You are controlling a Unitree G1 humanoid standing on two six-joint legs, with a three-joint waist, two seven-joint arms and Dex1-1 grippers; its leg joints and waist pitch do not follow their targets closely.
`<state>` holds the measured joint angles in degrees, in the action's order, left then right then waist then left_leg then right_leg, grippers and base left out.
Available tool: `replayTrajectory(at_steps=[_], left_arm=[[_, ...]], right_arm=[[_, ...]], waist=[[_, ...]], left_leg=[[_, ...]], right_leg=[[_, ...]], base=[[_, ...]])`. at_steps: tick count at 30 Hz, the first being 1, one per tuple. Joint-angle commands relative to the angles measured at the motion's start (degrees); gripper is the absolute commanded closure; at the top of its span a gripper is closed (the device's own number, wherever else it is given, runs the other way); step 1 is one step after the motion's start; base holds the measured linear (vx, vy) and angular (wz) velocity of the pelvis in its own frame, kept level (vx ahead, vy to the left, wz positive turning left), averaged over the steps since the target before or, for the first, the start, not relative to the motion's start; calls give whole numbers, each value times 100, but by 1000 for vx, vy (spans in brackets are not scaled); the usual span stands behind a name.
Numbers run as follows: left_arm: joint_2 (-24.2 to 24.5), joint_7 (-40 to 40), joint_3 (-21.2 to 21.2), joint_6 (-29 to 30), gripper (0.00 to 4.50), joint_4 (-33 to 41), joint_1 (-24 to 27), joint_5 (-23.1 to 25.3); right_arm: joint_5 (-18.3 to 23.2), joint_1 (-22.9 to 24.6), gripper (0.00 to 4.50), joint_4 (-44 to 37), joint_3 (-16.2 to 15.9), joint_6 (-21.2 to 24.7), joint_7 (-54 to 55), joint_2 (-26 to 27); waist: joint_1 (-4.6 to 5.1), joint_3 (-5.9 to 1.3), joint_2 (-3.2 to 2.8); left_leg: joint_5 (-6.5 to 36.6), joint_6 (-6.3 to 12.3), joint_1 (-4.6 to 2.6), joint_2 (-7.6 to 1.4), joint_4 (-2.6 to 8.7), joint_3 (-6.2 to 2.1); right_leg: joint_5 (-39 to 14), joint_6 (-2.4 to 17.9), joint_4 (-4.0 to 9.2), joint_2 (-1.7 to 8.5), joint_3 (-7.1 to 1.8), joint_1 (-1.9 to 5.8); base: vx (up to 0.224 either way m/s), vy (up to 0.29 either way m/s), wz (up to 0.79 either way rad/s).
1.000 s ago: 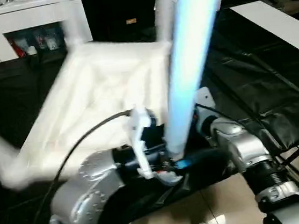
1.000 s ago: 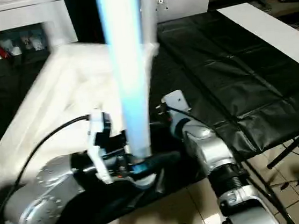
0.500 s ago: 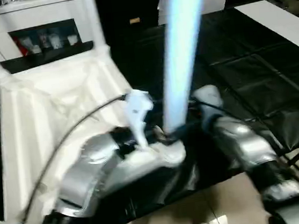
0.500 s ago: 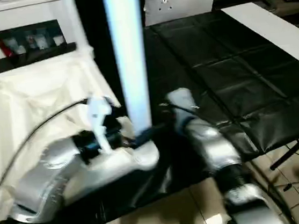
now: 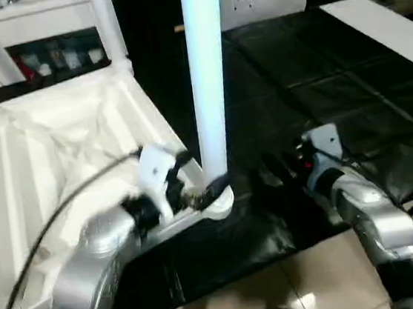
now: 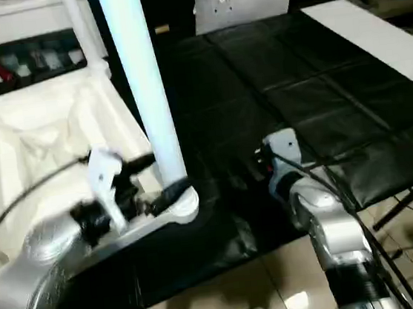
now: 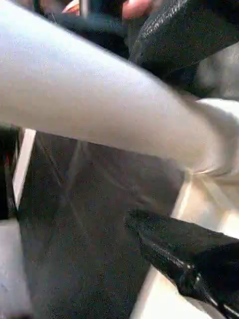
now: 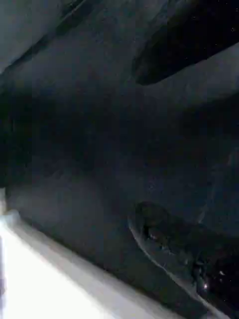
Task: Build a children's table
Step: Rotate table base, then rotate leg to tighten
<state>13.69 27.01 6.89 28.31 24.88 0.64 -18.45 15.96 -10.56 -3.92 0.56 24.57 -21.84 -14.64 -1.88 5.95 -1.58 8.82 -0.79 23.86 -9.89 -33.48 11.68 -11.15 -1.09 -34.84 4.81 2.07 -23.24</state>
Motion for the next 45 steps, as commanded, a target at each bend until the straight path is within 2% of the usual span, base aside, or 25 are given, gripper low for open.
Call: replayTrajectory(at_steps=[1, 3, 4, 5, 6, 8, 10, 11, 12, 13, 14, 15, 16, 17, 18, 20, 22, 23, 24, 25, 27, 28, 29, 35, 45], left_arm=[[-9, -332, -237, 113, 5, 210, 157, 0], [-143, -655, -266, 41, 5, 492, 520, 123], [-230, -937, -258, -22, 5, 666, 697, 293], [-233, -945, -256, -26, 5, 673, 702, 301], [-307, -1065, -256, -84, 5, 755, 741, 379], [-368, -1134, -272, -51, 5, 815, 730, 404], [-419, -1180, -286, 21, 5, 831, 681, 398], [-426, -1187, -287, 27, 5, 832, 677, 392], [-558, -1296, -370, 164, 5, 814, 650, 217], [-592, -1385, -406, 223, 5, 797, 631, 221], [-572, -1502, -405, 346, 5, 760, 586, 316], [-565, -1525, -399, 354, 5, 756, 577, 346], [-572, -1610, -388, 372, 5, 733, 529, 433], [-607, -1718, -402, 394, 5, 688, 466, 515], [-620, -1863, -420, 408, 5, 582, 365, 663], [-603, -1925, -418, 377, 5, 510, 307, 770], [-603, -2084, -449, 401, 5, 390, 186, 958], [-637, -2171, -488, 450, 5, 344, 136, 988], [-733, -2328, -599, 501, 5, 273, 62, 976], [-697, -2308, -610, 535, 5, 236, 42, 967], [-560, -2222, -537, 538, 5, 199, 24, 1019], [-388, -2054, -411, 511, 5, 175, 21, 1076], [-180, -1760, -302, 367, 5, 122, -4, 1078], [696, 30, 19, 194, 5, -468, -513, 603], [1792, 2435, 326, -770, 57, -2375, -1586, 484]], right_arm=[[202, 104, 0, -479, -13, 285, 16, 3], [293, 395, 0, -1069, -72, 517, 106, 4], [306, 631, 0, -1497, -128, 670, 143, 0], [307, 639, 0, -1512, -128, 678, 145, 0], [329, 755, 0, -1737, -144, 789, 160, -11], [361, 818, 0, -1899, -149, 922, 190, -26], [389, 884, 0, -2050, -144, 1070, 257, -28], [393, 891, 0, -2066, -143, 1086, 264, -28], [381, 943, 0, -2125, -163, 1149, 288, -51], [361, 960, 0, -2143, -173, 1162, 295, -70], [323, 976, 0, -2180, -185, 1212, 313, -100], [318, 979, 0, -2195, -186, 1235, 318, -106], [297, 980, 0, -2235, -189, 1296, 330, -120], [289, 973, 0, -2265, -188, 1357, 337, -127], [297, 950, 0, -2282, -191, 1434, 339, -134], [310, 929, 0, -2288, -201, 1476, 342, -144], [324, 875, 0, -2285, -238, 1522, 355, -162], [323, 858, 0, -2278, -252, 1524, 365, -172], [311, 843, 0, -2269, -269, 1477, 362, -188], [314, 830, 0, -2249, -263, 1389, 348, -170], [317, 811, 0, -2219, -245, 1263, 337, -136], [324, 796, 0, -2209, -250, 1206, 263, -156], [341, 760, 0, -2193, -250, 1150, 159, -195], [504, 546, 0, -1953, -274, 1277, -367, -540], [791, 566, 0, -1644, -489, 858, -1897, -1313]], waist=[[-32, -277, 15], [-43, -240, 45], [-62, -186, 76], [-52, -212, -37], [-2, -183, -7], [77, -184, -197], [101, -112, -268], [66, -115, -241], [40, -140, -145], [-34, -85, 62], [-125, -81, 179], [-114, -117, 152], [-349, -25, 244], [-411, -100, 303], [-453, -209, 356], [-375, -211, 344], [-296, -238, 99], [-296, -238, 99], [-95, -302, -116], [-29, -305, -160], [9, -261, -104], [-30, -211, 8], [-44, -191, 27], [3, -145, 23], [-59, -297, 13]], left_leg=[[2145, -159, -215, -336, 520, -193], [2414, -261, -232, -335, 536, -214], [2477, -129, -14, -275, 659, -398], [2653, -161, -72, -316, 696, -454], [3056, -224, -8, -317, 748, -699], [3892, -462, -142, -568, 956, -1236], [4354, -384, -241, -685, 1166, -1775], [4345, -291, -228, -627, 1165, -1791], [4045, 25, -116, -313, 1092, -1764], [3135, 187, 129, 340, 535, -1372], [2125, 300, 58, 613, -383, -970], [1156, 264, -152, 463, -695, -748], [386, 259, 244, 297, -385, -807], [563, 403, 255, 276, -385, -833], [799, 711, 270, 292, -502, -889], [492, 694, 293, 383, -514, -874], [-419, 370, -15, 185, 81, -804], [-419, 370, -15, 185, 81, -804], [-568, 950, -337, -670, 258, -1216], [-730, 1266, -436, -854, 245, -1343], [-552, 1288, -309, -617, 207, -1211], [111, 896, -135, -279, 201, -935], [335, 763, -143, -249, 221, -896], [1650, -114, -306, -294, 379, -712], [648, 318, -253, -276, 316, -597]], right_leg=[[-1687, 830, 521, 257, -226, 101], [-2296, 608, 582, 275, -244, 67], [-2349, 540, 513, 303, -51, 203], [-2328, 524, 518, 247, 11, 189], [-2116, 595, 449, 204, 160, 228], [-1470, 750, 182, -12, 292, 253], [-1291, 803, -447, -206, 170, 151], [-1273, 831, -501, -210, 105, 111], [-1411, 1047, -344, -141, -96, 162], [-2190, 1940, 535, 275, -244, 205], [-3233, 2130, 994, 724, -202, 160], [-3755, 1889, 1089, 742, -532, 147], [-3634, -41, 770, 717, -852, 603], [-3210, -403, 694, 768, -984, 710], [-1726, -443, 563, 899, -1143, 877], [1064, 173, 386, 702, -949, 961], [2167, 681, 238, 103, -246, 748], [2167, 681, 238, 103, -246, 748], [959, 724, -2, 148, -125, 491], [420, 975, -31, 295, -190, 326], [404, 1246, 98, 408, -242, 413], [212, 1433, 275, 496, -302, 581], [-92, 1403, 332, 483, -305, 581], [-1920, 1167, 445, 365, -295, 407], [-183, 1457, 317, 389, -276, 476]], base=[[0, 0, 0], [0, 0, 0], [0, 0, 0], [1, -23, 22], [1, -23, 22], [-6, -44, 46], [-9, -89, 55], [0, -197, 75], [0, -197, 75], [-9, -243, 74], [-28, -190, 50], [-28, -190, 50], [33, -185, 11], [54, -170, 3], [54, -170, 3], [3, -77, 13], [2, -28, 4], [6, 52, -1], [6, 52, -1], [-6, 74, -1], [-29, 68, -1], [-49, 59, -4], [-57, 29, 0], [-47, 19, 1], [0, 0, 0]])
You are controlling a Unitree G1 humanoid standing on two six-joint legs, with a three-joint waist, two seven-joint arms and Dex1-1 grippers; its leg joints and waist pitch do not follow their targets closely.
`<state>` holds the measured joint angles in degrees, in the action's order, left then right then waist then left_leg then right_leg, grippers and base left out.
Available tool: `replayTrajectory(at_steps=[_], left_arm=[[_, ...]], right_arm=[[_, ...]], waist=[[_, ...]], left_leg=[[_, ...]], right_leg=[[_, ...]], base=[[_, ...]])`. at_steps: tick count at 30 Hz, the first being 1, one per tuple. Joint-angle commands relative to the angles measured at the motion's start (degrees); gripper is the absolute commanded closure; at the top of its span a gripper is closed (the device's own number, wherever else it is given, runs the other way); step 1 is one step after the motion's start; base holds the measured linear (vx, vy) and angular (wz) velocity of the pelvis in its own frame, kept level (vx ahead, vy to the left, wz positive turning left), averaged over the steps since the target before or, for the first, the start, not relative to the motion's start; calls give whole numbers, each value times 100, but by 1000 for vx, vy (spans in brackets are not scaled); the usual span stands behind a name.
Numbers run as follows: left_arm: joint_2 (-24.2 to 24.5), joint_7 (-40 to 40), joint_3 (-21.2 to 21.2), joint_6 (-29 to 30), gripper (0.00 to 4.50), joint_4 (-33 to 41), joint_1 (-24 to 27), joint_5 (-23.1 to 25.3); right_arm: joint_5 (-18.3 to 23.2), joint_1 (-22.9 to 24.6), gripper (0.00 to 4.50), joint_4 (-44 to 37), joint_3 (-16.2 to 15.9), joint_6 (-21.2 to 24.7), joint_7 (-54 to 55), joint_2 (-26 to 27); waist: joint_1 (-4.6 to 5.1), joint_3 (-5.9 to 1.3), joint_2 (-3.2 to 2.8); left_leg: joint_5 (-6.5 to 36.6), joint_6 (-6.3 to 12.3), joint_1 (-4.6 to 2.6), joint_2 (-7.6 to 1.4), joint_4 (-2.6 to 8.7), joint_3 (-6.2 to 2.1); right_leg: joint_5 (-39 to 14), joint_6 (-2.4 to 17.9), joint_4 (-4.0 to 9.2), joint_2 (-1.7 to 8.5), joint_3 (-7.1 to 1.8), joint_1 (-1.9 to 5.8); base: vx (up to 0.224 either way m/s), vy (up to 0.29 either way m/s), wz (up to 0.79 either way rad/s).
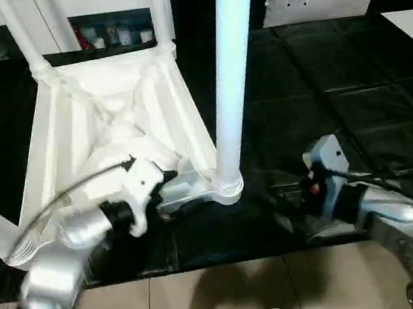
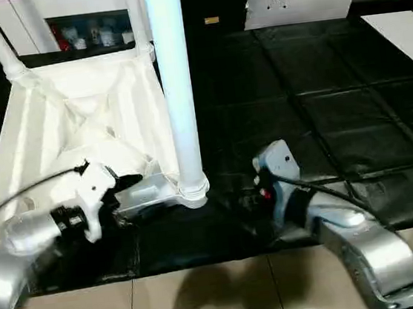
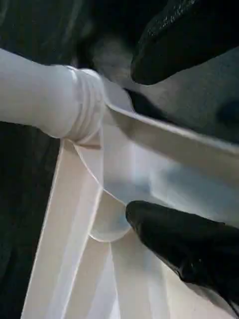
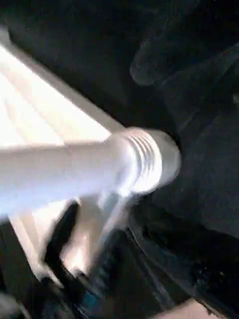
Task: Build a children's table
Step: Rotate leg to tighten
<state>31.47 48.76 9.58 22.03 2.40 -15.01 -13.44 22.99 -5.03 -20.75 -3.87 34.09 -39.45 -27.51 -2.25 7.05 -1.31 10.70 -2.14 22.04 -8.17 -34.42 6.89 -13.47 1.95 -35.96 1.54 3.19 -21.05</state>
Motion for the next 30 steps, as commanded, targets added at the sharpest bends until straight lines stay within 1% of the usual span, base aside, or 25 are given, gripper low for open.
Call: replayTrajectory(at_steps=[1, 3, 4, 6, 7, 8, 10, 11, 13, 14, 15, 16, 17, 18, 19, 20, 23, 24, 25, 26, 30], left_arm=[[50, 403, 87, -181, 65, -265, -99, -34], [100, 688, 185, -209, 70, -488, -257, -57], [109, 912, 278, -234, 100, -677, -405, -65], [93, 1041, 372, -299, 107, -865, -539, -13], [69, 1101, 423, -366, 112, -1024, -629, 32], [47, 1157, 479, -454, 120, -1150, -699, 83], [-12, 1198, 540, -592, 149, -1348, -797, 169], [-58, 1186, 553, -591, 149, -1432, -835, 197], [-77, 1160, 592, -596, 173, -1503, -862, 266], [-85, 1142, 611, -602, 173, -1546, -878, 307], [-106, 1090, 621, -569, 183, -1625, -905, 351], [-117, 1059, 624, -557, 195, -1677, -922, 379], [-125, 1047, 631, -551, 204, -1740, -947, 404], [-115, 1044, 642, -530, 212, -1772, -966, 416], [-110, 1051, 650, -535, 219, -1794, -978, 418], [-109, 1062, 648, -541, 219, -1821, -995, 408], [-139, 1122, 618, -550, 246, -1884, -1049, 383], [-145, 1145, 628, -561, 246, -1900, -1063, 393], [-155, 1169, 635, -572, 251, -1918, -1076, 408], [-163, 1187, 653, -578, 276, -1922, -1085, 427], [-156, 1265, 746, -588, 291, -1935, -1114, 501]], right_arm=[[95, 2, 0, 68, -53, -119, -179, -58], [74, -25, 0, 129, -62, -180, -231, -101], [38, -48, 0, 173, -85, -245, -303, -152], [-43, -54, 0, 208, -98, -333, -333, -184], [-101, -54, 0, 233, -103, -402, -347, -201], [-131, -47, 0, 244, -104, -428, -359, -217], [-152, -30, 0, 255, -107, -456, -384, -238], [-152, -10, 0, 240, -101, -474, -402, -248], [-150, 10, 0, 225, -89, -476, -395, -247], [-149, 19, 0, 219, -82, -469, -382, -245], [-143, 21, 0, 216, -72, -462, -365, -234], [-130, 23, 0, 219, -61, -448, -340, -221], [-123, 15, 0, 230, -52, -434, -308, -211], [-128, 1, 0, 248, -56, -442, -295, -210], [-131, -3, 0, 257, -59, -451, -293, -211], [-139, -16, 0, 283, -64, -464, -283, -205], [-159, -34, 0, 328, -66, -493, -285, -189], [-169, -44, 0, 346, -75, -504, -287, -184], [-180, -52, 0, 361, -86, -512, -285, -183], [-192, -55, 0, 369, -99, -522, -290, -188], [-181, -53, 0, 366, -106, -518, -268, -187]], waist=[[-23, -407, 18], [-30, -419, 7], [-37, -433, -3], [-46, -438, -5], [-45, -453, -5], [-60, -461, -16], [-69, -458, 0], [-83, -479, -14], [-101, -492, -3], [-102, -494, -4], [-101, -493, 1], [-113, -493, 0], [-111, -492, 24], [-132, -486, -5], [-132, -490, -1], [-132, -494, 23], [-133, -499, 14], [-134, -502, 25], [-137, -502, 23], [-137, -506, 27], [-142, -510, 16]], left_leg=[[485, 494, -64, -463, 413, -117], [478, 484, -75, -475, 409, -110], [437, 503, -83, -486, 402, -109], [411, 510, -84, -495, 400, -104], [380, 520, -80, -492, 393, -98], [395, 522, -81, -490, 385, -96], [384, 544, -70, -485, 384, -90], [373, 531, -77, -493, 373, -86], [310, 554, -72, -507, 370, -87], [304, 562, -75, -509, 369, -84], [294, 578, -76, -507, 366, -83], [306, 584, -79, -510, 362, -78], [308, 586, -74, -500, 363, -70], [360, 559, -84, -500, 360, -67], [367, 547, -86, -502, 360, -63], [354, 527, -77, -505, 366, -66], [356, 523, -82, -512, 364, -64], [343, 532, -78, -503, 361, -60], [332, 533, -74, -500, 360, -59], [309, 539, -75, -500, 358, -58], [313, 547, -79, -509, 358, -62]], right_leg=[[16, 1238, 429, 737, -383, 265], [-35, 1302, 418, 744, -379, 261], [3, 1344, 412, 738, -380, 262], [66, 1384, 401, 747, -379, 263], [144, 1408, 391, 739, -378, 271], [143, 1432, 385, 748, -379, 279], [124, 1436, 407, 745, -378, 285], [139, 1449, 388, 758, -378, 296], [238, 1476, 371, 751, -373, 298], [253, 1482, 373, 752, -372, 295], [268, 1493, 368, 745, -370, 293], [245, 1506, 373, 759, -374, 293], [208, 1496, 379, 747, -373, 295], [78, 1487, 390, 759, -375, 286], [45, 1477, 395, 752, -374, 285], [43, 1469, 387, 752, -374, 299], [39, 1470, 382, 750, -369, 286], [45, 1466, 381, 751, -369, 291], [52, 1464, 381, 754, -368, 292], [70, 1461, 379, 750, -367, 291], [87, 1453, 376, 749, -365, 287]], base=[[0, 0, 0], [0, 0, 0], [0, 0, 0], [0, 0, 0], [0, 0, 0], [0, 0, 0], [0, 0, 0], [0, 0, 0], [0, 0, 0], [0, 0, 0], [0, 0, 0], [0, 0, 0], [0, 0, 0], [0, 0, 0], [0, 0, 0], [0, 0, 0], [0, 0, 0], [0, 0, 0], [0, 0, 0], [0, 0, 0], [0, 0, 0]])
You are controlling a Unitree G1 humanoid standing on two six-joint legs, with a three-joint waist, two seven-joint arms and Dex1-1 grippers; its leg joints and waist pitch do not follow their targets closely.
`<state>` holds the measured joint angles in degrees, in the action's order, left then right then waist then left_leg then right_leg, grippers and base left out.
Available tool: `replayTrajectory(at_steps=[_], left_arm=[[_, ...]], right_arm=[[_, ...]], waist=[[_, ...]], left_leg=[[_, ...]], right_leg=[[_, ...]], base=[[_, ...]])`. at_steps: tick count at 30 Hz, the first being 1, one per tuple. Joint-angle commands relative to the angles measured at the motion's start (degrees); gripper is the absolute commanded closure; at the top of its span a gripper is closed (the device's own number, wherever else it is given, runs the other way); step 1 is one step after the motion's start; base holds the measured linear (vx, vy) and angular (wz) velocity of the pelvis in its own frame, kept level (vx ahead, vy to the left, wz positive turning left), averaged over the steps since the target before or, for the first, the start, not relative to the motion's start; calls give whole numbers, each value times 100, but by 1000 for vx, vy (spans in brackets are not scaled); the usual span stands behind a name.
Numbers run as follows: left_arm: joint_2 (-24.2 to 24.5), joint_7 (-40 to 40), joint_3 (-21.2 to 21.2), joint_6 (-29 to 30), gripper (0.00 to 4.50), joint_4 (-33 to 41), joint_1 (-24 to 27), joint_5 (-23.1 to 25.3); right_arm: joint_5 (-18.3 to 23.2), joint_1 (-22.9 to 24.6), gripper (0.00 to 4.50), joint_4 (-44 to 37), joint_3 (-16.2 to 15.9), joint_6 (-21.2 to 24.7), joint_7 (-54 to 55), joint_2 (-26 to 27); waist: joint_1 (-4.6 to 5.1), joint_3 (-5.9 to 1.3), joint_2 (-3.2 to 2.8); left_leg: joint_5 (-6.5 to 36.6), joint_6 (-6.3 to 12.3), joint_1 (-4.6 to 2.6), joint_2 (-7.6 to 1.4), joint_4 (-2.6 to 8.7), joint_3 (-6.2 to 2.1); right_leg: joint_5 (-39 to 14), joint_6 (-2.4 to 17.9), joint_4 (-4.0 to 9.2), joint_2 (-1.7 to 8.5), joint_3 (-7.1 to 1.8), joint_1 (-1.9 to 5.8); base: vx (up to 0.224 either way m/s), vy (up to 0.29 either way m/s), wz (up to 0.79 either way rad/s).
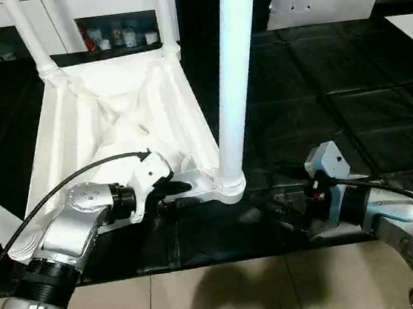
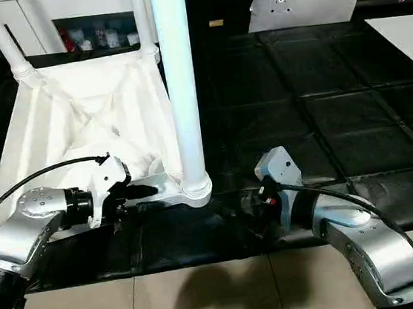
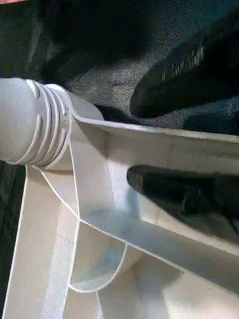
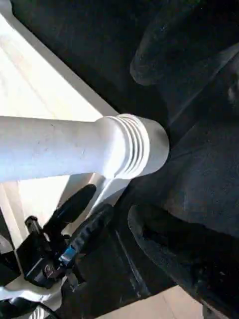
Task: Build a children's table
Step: Rotate leg to tighten
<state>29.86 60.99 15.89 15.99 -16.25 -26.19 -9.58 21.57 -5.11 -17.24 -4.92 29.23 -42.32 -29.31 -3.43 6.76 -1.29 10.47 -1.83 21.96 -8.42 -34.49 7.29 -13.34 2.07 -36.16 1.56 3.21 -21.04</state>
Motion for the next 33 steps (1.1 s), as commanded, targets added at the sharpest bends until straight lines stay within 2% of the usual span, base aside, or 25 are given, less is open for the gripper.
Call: replayTrajectory(at_steps=[1, 6, 8, 12, 13, 16, 17, 21, 22, 24, 27, 28, 30, 31, 33], left_arm=[[6, 42, 122, 21, 302, -63, 4, 115], [95, 201, 265, 3, 335, 10, -2, 209], [112, 321, 306, 12, 367, 72, -10, 215], [93, 384, 302, -9, 380, 76, -37, 208], [89, 419, 313, -34, 404, 65, -54, 207], [79, 551, 351, -100, 411, 62, -85, 190], [85, 694, 417, -209, 431, 78, -102, 209], [61, 1191, 567, -742, 443, 162, -122, 132], [63, 1360, 632, -825, 443, 240, -121, 87], [84, 1556, 732, -886, 443, 344, -122, 59], [134, 1780, 892, -970, 443, 465, -140, 113], [153, 1906, 982, -1100, 443, 490, -174, 198], [167, 2006, 1048, -1221, 443, 500, -207, 272], [172, 2043, 1073, -1308, 450, 484, -227, 313], [185, 2097, 1111, -1420, 450, 455, -264, 375]], right_arm=[[-31, -38, 0, 12, 2, -31, 17, -9], [-33, -34, 0, 14, 11, -26, 13, -18], [-37, -49, 0, 40, 14, -34, 16, -11], [-29, -90, 0, 80, 16, -41, 12, 3], [-39, -119, 0, 117, 7, -61, -7, 1], [-55, -208, 0, 223, -26, -124, -91, -14], [-65, -319, 0, 366, -56, -215, -206, -26], [-116, -679, 0, 930, -193, -655, -795, -124], [-104, -786, 0, 1093, -244, -813, -1059, -168], [-83, -905, 0, 1248, -322, -1005, -1412, -223], [-38, -1076, 0, 1436, -488, -1201, -1989, -326], [1, -1190, 0, 1530, -633, -1281, -2427, -403], [22, -1278, 0, 1604, -764, -1326, -2782, -471], [11, -1323, 29, 1659, -827, -1369, -2933, -501], [6, -1398, 36, 1765, -938, -1368, -3179, -552]], waist=[[-23, -483, 13], [-27, -488, 12], [-18, -489, 18], [-22, -486, 17], [-22, -486, 11], [-14, -491, 8], [-21, -490, -5], [-16, -492, 2], [-30, -500, 21], [-68, -494, -1], [-153, -499, -3], [-169, -478, 25], [-195, -468, 28], [-202, -463, 31], [-223, -458, 36]], left_leg=[[340, 517, -74, -488, 367, -103], [304, 545, -72, -484, 363, -102], [314, 545, -70, -485, 365, -103], [328, 543, -71, -479, 361, -95], [325, 540, -70, -480, 361, -98], [319, 543, -74, -479, 360, -99], [292, 555, -69, -481, 357, -100], [305, 589, -61, -477, 350, -90], [305, 618, -70, -485, 343, -80], [312, 674, -81, -504, 340, -74], [312, 735, -107, -536, 348, -78], [362, 760, -109, -534, 349, -66], [466, 748, -104, -531, 358, -56], [526, 736, -113, -534, 360, -52], [645, 702, -144, -550, 374, -25]], right_leg=[[84, 1446, 395, 750, -366, 286], [153, 1454, 387, 751, -363, 288], [162, 1454, 384, 749, -363, 291], [133, 1470, 391, 753, -364, 289], [134, 1474, 388, 753, -362, 289], [162, 1495, 383, 748, -358, 285], [217, 1497, 378, 751, -362, 286], [316, 1538, 376, 761, -359, 293], [378, 1570, 368, 761, -359, 298], [397, 1594, 366, 763, -355, 281], [377, 1614, 344, 756, -333, 255], [338, 1624, 349, 749, -332, 235], [130, 1616, 374, 769, -325, 241], [38, 1604, 387, 771, -322, 234], [-155, 1578, 406, 774, -317, 207]], base=[[0, 0, 0], [0, 0, 0], [0, 0, 0], [0, 0, 0], [0, 0, 0], [0, 0, 0], [0, 0, 0], [0, 0, 0], [0, 0, 0], [0, 0, 0], [0, 0, 0], [0, 0, 0], [0, 0, 0], [0, 0, 0], [0, 0, 0]])
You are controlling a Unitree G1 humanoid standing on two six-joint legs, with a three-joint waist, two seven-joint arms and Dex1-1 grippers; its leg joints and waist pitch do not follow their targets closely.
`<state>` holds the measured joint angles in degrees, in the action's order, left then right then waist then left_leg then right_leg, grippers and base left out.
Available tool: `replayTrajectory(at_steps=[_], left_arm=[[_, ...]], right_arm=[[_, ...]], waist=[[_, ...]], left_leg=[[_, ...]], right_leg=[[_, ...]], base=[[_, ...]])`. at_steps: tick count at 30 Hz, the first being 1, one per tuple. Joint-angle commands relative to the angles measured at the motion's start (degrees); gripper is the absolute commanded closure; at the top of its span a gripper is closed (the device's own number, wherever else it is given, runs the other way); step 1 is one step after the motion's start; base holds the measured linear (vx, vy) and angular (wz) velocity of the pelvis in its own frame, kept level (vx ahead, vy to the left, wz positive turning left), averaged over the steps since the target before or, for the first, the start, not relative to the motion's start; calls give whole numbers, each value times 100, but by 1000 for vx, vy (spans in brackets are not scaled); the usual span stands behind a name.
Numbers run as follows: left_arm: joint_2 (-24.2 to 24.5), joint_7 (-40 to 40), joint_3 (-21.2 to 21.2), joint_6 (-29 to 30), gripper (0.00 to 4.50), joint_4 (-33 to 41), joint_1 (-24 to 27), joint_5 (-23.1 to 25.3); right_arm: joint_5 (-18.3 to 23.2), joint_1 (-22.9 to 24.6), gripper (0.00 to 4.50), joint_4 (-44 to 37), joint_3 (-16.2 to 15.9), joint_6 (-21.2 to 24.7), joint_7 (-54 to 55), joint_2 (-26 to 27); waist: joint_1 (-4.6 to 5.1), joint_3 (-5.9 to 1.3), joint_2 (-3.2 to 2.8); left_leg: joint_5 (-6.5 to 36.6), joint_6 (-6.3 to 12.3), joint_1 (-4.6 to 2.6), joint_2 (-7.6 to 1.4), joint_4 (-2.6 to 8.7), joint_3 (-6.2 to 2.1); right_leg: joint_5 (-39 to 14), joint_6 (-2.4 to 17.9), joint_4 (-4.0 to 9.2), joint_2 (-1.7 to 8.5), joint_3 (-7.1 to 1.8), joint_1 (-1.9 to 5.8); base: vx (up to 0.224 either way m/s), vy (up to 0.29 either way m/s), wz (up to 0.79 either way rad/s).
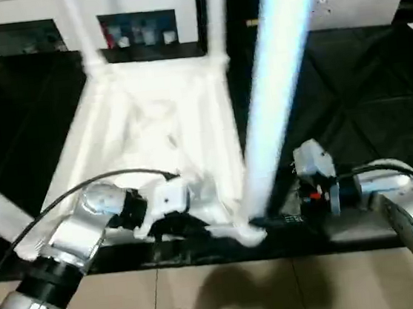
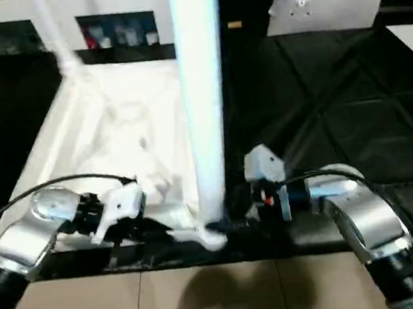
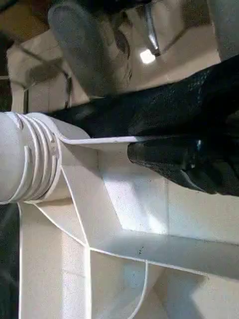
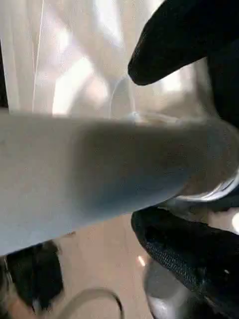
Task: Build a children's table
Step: Rotate leg to tighten
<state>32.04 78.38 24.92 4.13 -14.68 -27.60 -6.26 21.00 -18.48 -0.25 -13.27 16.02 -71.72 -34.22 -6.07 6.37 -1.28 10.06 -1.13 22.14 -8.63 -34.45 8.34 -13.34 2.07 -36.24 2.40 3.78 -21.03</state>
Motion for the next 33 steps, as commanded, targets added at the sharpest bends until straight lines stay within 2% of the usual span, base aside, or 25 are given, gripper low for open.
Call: replayTrajectory(at_steps=[1, 2, 3, 4, 5, 7, 8, 9, 11, 14, 17, 18, 19, 22, 25, 26, 27, 28, 30, 31, 32, 33], left_arm=[[-35, 370, 207, -248, 450, 294, -129, 52], [-35, 396, 213, -267, 450, 293, -148, 72], [-19, 418, 225, -290, 450, 291, -166, 91], [-4, 430, 231, -308, 450, 288, -178, 105], [24, 456, 239, -332, 450, 272, -197, 124], [49, 484, 240, -374, 450, 222, -228, 148], [57, 485, 237, -406, 450, 186, -245, 162], [65, 497, 235, -431, 450, 154, -258, 172], [72, 516, 233, -451, 450, 124, -270, 183], [88, 568, 230, -453, 450, 79, -286, 199], [101, 582, 237, -463, 450, 10, -316, 244], [102, 582, 236, -461, 450, 4, -318, 246], [88, 547, 194, -342, 450, -16, -318, 219], [63, 489, 129, -164, 450, -18, -309, 152], [-30, 162, -32, 191, 450, -102, -332, 131], [-49, 65, -72, 267, 450, -123, -339, 142], [-67, -23, -99, 302, 450, -142, -345, 164], [-171, -398, -245, 527, 450, -184, -367, 191], [-283, -750, -387, 773, 450, -194, -387, 195], [-412, -1094, -518, 1074, 450, -155, -406, 190], [-458, -1206, -556, 1162, 450, -142, -415, 194], [-587, -1480, -649, 1355, 450, -120, -445, 207]], right_arm=[[51, -86, 36, 116, -124, -70, -302, -65], [25, -147, 43, 233, -181, -98, -459, -80], [0, -204, 56, 338, -227, -131, -579, -87], [-24, -247, 80, 415, -260, -163, -656, -90], [-54, -299, 80, 505, -307, -177, -778, -106], [-90, -371, 90, 644, -344, -223, -918, -108], [-99, -405, 115, 699, -364, -219, -972, -108], [-101, -438, 124, 747, -381, -216, -1011, -101], [-101, -477, 127, 796, -400, -203, -1053, -87], [-99, -572, 165, 911, -436, -180, -1125, -11], [-45, -613, 174, 970, -461, -93, -1234, 35], [-37, -614, 201, 974, -457, -81, -1243, 43], [86, -585, 201, 933, -419, 105, -1269, 96], [208, -546, 228, 871, -381, 284, -1249, 126], [379, -431, 236, 733, -261, 579, -1037, 172], [403, -402, 236, 699, -232, 627, -975, 186], [418, -379, 238, 683, -205, 639, -930, 206], [396, -282, 239, 648, -70, 674, -534, 350], [304, -189, 239, 621, 64, 641, -77, 528], [183, -127, 240, 609, 194, 654, 471, 743], [142, -117, 241, 608, 227, 659, 641, 811], [43, -109, 242, 607, 295, 671, 1044, 984]], waist=[[40, -417, 36], [28, -424, 31], [28, -403, 67], [22, -411, 60], [20, -402, 46], [18, -406, 52], [21, -399, 44], [22, -399, 62], [21, -405, 60], [20, -402, 45], [17, -384, 43], [10, -381, 46], [7, -374, 25], [9, -371, 23], [3, -357, 10], [-3, -342, -15], [14, -338, 8], [15, -336, 8], [25, -305, -17], [42, -317, 4], [63, -315, -2], [122, -319, 19]], left_leg=[[710, 598, -151, -536, 377, -110], [740, 571, -150, -538, 381, -102], [775, 552, -143, -540, 396, -94], [796, 544, -146, -534, 392, -92], [812, 529, -146, -534, 398, -83], [839, 510, -153, -540, 403, -66], [840, 504, -144, -541, 405, -67], [825, 512, -140, -541, 411, -60], [793, 532, -140, -540, 407, -48], [775, 548, -131, -539, 408, -48], [859, 537, -127, -536, 412, -45], [879, 517, -129, -543, 417, -48], [883, 504, -129, -546, 422, -55], [936, 484, -133, -553, 433, -57], [1052, 400, -145, -557, 443, -58], [1126, 361, -150, -556, 454, -61], [1232, 308, -144, -550, 465, -62], [1261, 290, -144, -549, 467, -63], [1501, 138, -166, -547, 488, -74], [1481, 82, -136, -543, 500, -89], [1455, 54, -138, -545, 507, -85], [1407, 16, -119, -530, 516, -91]], right_leg=[[-230, 1574, 413, 699, -369, 211], [-302, 1556, 412, 704, -359, 206], [-371, 1527, 424, 703, -359, 196], [-405, 1536, 412, 704, -354, 194], [-472, 1517, 422, 711, -355, 183], [-490, 1510, 424, 718, -356, 174], [-474, 1508, 420, 724, -358, 177], [-451, 1503, 418, 724, -355, 178], [-413, 1514, 412, 726, -352, 173], [-336, 1533, 408, 730, -351, 170], [-413, 1546, 421, 738, -353, 167], [-468, 1535, 425, 744, -356, 168], [-473, 1534, 423, 737, -354, 164], [-459, 1559, 422, 734, -353, 158], [-601, 1561, 441, 744, -365, 149], [-693, 1545, 451, 742, -370, 141], [-844, 1529, 468, 749, -368, 150], [-902, 1515, 473, 753, -372, 152], [-1274, 1454, 516, 762, -382, 115], [-1342, 1410, 510, 779, -376, 155], [-1320, 1394, 505, 768, -378, 136], [-1246, 1387, 492, 752, -367, 147]], base=[[0, 0, 0], [0, 0, 0], [0, 0, 0], [0, 0, 0], [0, 0, 0], [0, 0, 0], [0, 0, 0], [0, 0, 0], [0, 0, 0], [0, 0, 0], [0, 0, 0], [0, 0, 0], [0, 0, 0], [0, 0, 0], [0, 0, 0], [0, 0, 0], [0, 0, 0], [0, 0, 0], [0, 0, 0], [0, 0, 0], [0, 0, 0], [0, 0, 0]])
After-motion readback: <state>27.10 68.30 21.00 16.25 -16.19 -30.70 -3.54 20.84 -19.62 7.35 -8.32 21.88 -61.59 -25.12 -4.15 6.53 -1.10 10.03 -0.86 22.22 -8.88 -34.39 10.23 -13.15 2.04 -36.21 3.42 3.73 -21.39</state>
